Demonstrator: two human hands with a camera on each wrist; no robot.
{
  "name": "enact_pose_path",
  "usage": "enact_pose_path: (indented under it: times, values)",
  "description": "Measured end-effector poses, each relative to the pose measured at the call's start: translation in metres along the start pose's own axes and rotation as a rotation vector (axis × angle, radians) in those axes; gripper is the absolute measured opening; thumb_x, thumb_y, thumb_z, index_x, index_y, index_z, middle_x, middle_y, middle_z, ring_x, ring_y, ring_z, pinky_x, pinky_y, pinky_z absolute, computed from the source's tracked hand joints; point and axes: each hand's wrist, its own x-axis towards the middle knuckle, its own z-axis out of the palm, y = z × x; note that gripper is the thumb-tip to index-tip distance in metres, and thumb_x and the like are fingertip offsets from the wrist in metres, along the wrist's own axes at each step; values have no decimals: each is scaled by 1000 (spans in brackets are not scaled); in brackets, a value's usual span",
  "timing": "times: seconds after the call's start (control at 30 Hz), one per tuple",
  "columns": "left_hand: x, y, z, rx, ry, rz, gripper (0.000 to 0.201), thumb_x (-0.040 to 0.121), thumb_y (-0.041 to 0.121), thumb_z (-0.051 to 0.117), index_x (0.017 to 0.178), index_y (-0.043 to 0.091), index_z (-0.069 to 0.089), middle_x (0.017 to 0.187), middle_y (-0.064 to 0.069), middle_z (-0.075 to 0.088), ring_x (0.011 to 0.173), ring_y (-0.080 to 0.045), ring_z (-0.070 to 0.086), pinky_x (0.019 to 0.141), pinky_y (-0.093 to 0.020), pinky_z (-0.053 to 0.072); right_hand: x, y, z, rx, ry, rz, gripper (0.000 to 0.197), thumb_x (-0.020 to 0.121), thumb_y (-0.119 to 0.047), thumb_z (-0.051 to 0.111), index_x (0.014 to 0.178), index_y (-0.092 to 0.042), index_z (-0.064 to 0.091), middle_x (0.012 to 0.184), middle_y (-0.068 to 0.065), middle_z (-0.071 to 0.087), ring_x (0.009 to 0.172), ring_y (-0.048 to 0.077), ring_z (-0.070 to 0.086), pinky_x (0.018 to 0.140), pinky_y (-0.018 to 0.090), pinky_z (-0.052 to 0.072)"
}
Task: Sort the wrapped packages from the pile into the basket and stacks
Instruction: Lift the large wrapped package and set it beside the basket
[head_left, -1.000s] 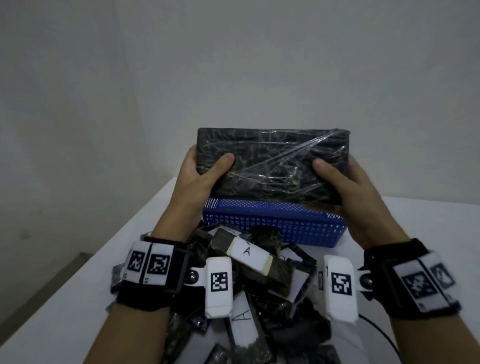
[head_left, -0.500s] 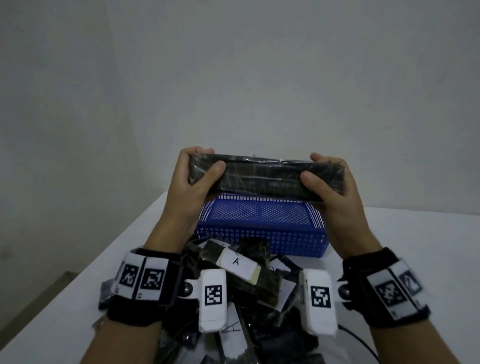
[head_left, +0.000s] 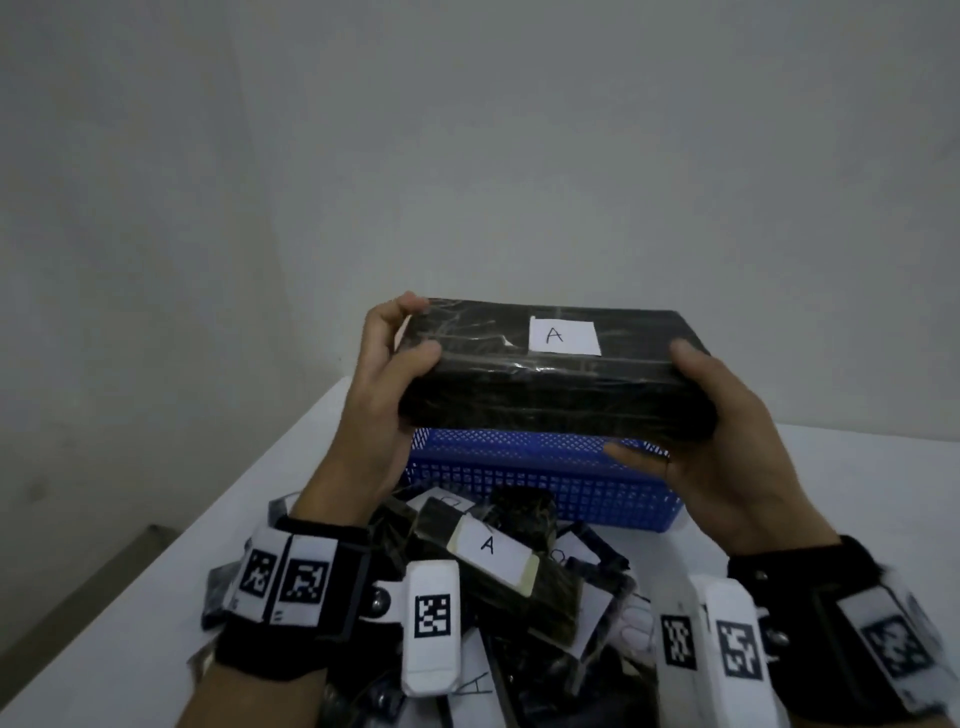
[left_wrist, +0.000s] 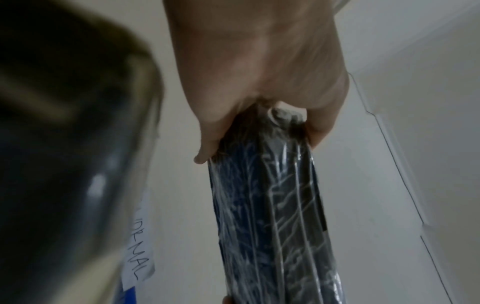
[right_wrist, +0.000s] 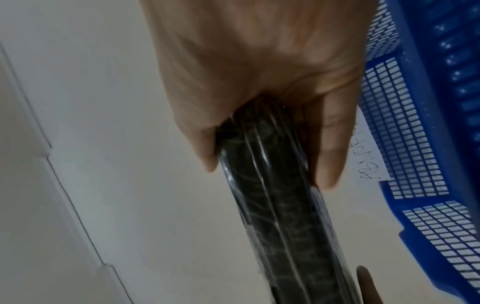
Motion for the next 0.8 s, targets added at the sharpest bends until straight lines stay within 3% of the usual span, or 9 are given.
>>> enact_pose_path:
  times: [0.07,0.17,0.3,0.47,0.5,0.57,0.63,0.73,0.8]
  values:
    - [2,0,-3,46,27,-135,60,83,23,69,136,22,42,115,6,67,96,-10,71,76,-30,58,5,7,-1,29,36,-46,72,79,-32,66,144,-11,44,131,17,65,106,28,70,63,37,61]
    - [1,4,-8,189,-6,-277,50,86,28,66,131,22,47,113,-2,70,92,-14,73,69,-34,60,9,10,-5,0,-2,-75,73,80,-17,69,145,-12,38,127,16,65,103,30,71,70,41,63]
    - [-2,10,-9,192,-1,-198,65,76,24,68,136,18,45,107,0,71,88,-16,74,66,-32,60,12,5,-8,-48,-97,-17,72,77,-15,68,143,-6,41,134,24,61,113,38,67,78,45,63]
    - [-5,17,-13,205,-161,-105,82,70,-4,74,137,27,39,116,-3,66,100,-16,71,70,-29,59,11,2,-14,-202,-60,-151,63,79,-20,72,138,-20,51,125,10,69,104,24,73,75,35,62]
    - [-4,15,-13,210,-167,-117,76,73,0,74,136,28,42,119,-2,65,102,-14,70,73,-30,59,10,1,-16,-234,-68,-182,65,78,-20,74,138,-22,51,126,7,68,108,24,72,79,36,62]
    - [-4,15,-8,167,-127,-162,56,79,29,71,130,28,47,118,2,67,105,-11,69,79,-33,60,8,-1,-18,-318,-94,-252,67,75,-20,76,137,-25,50,127,2,68,116,21,68,87,38,60]
    - [-3,13,-3,124,-74,-175,53,81,51,70,122,23,49,112,2,69,104,-13,69,81,-35,60,4,-3,-16,-355,-135,-278,62,76,-25,75,132,-26,50,123,-2,69,115,17,67,88,36,59]
    - [-4,11,4,119,-35,-74,31,88,41,66,104,19,53,92,5,69,85,-10,69,68,-26,58,-1,-3,-3,-244,-130,-247,38,88,-37,62,119,-17,57,109,-3,76,103,14,72,78,26,59]
    - [-4,8,4,111,-31,-28,17,86,27,64,99,21,54,86,5,69,78,-10,68,63,-23,55,-1,1,3,-216,-52,-284,17,96,-27,61,106,-14,62,102,1,76,95,16,73,74,28,59]
